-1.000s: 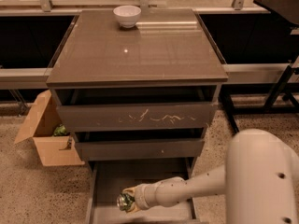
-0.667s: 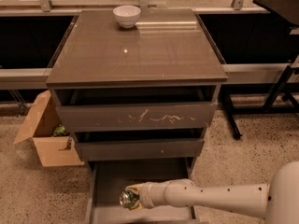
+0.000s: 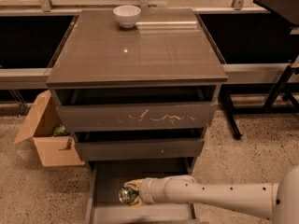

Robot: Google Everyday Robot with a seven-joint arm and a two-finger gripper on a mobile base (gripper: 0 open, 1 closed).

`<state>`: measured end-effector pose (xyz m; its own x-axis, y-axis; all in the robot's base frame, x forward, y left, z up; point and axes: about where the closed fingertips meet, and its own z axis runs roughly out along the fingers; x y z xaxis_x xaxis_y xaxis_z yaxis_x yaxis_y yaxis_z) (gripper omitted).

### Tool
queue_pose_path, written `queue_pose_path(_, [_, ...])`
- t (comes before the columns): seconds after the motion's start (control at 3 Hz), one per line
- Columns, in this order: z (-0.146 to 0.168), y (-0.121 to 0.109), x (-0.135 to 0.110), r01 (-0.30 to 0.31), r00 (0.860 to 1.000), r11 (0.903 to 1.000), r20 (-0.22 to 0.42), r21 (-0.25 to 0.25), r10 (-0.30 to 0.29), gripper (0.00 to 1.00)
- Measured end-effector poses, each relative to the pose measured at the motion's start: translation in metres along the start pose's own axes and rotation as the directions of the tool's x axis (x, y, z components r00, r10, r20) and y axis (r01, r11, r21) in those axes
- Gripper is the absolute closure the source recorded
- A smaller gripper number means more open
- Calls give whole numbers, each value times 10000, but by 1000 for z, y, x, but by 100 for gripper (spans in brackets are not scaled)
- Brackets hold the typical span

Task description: Pick green can from bottom drawer and place on counter

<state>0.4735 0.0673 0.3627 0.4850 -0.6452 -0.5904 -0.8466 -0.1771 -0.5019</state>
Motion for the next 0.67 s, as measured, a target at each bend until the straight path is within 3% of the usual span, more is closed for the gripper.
queue_pose_path(0.33, [-41,-46,-13,936,9951,9933,240,677,-954,100])
queue_pose_path(0.67, [-75,-76,-18,1606,9859,9807,293,1112,-1648,100])
